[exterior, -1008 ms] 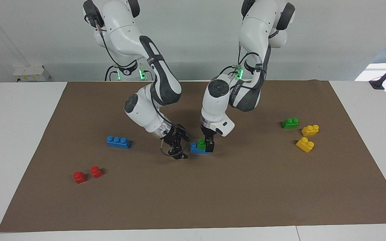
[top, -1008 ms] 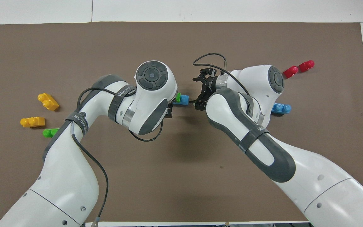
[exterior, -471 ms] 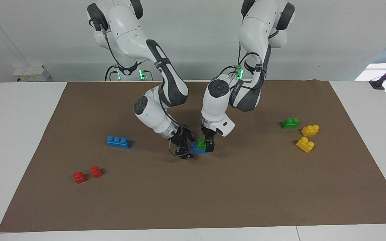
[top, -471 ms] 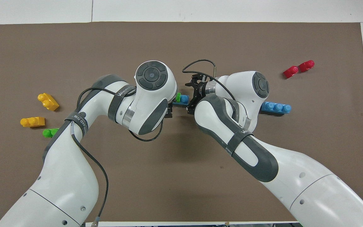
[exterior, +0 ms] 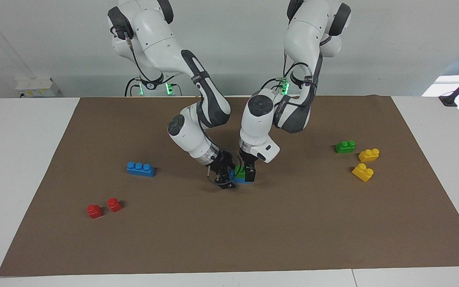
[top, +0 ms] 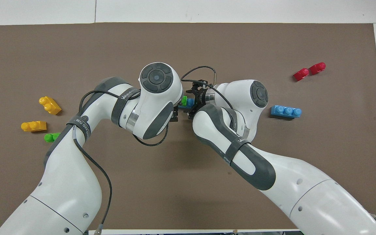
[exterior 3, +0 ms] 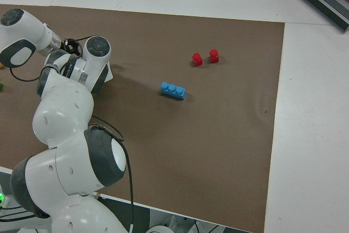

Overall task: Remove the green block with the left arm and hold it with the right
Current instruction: 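Close the right gripper on the blue block beside the left gripper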

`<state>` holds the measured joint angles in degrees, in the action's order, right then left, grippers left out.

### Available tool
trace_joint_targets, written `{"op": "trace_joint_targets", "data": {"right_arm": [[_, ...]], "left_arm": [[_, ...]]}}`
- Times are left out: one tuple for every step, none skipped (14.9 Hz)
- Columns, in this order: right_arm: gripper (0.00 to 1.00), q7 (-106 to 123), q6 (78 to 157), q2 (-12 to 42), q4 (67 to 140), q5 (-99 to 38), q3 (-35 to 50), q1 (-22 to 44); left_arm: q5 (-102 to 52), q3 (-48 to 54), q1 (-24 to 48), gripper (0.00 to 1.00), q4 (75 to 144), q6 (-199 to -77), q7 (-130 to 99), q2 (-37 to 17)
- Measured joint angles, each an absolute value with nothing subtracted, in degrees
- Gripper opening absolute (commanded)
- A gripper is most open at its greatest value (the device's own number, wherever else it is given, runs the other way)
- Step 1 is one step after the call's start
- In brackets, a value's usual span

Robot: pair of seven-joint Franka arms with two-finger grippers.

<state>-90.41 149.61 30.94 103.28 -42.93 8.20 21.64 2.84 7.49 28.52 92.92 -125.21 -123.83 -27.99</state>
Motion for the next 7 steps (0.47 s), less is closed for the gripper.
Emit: {"op": "trace_joint_targets", "data": {"right_arm": [[0.0, -90.4, 149.6, 30.9, 103.3, -42.9, 8.2, 21.6], [0.0, -90.4, 149.6, 31.0, 103.3, -42.9, 8.1, 21.5], [0.0, -90.3, 149.6, 31.0, 103.3, -42.9, 8.1, 21.5], [0.0, -90.1, 149.6, 31.0, 103.3, -42.9, 8.1, 21.5], [0.0, -89.7, 149.6, 31.0, 103.3, -42.9, 8.1, 21.5], [0.0, -89.5, 149.6, 31.0, 103.3, -42.9, 8.1, 21.4], [0.0, -89.5, 149.6, 31.0, 103.2, -42.9, 8.0, 21.4]], "left_arm": [[2.8, 7.4, 28.5, 1.0, 92.9, -125.2, -123.9, -28.0], [2.8, 7.4, 28.5, 1.0, 92.9, -125.2, -123.9, -28.0], [2.8, 7.4, 28.5, 1.0, 92.9, -125.2, -123.9, -28.0], [2.8, 7.4, 28.5, 1.0, 92.9, -125.2, -123.9, -28.0], [2.8, 7.4, 28.5, 1.0, 92.9, -125.2, -123.9, -28.0], [2.8, 7.4, 28.5, 1.0, 92.9, -125.2, -123.9, -28.0], [2.8, 7.4, 28.5, 1.0, 92.9, -125.3, -124.0, -28.0]]}}
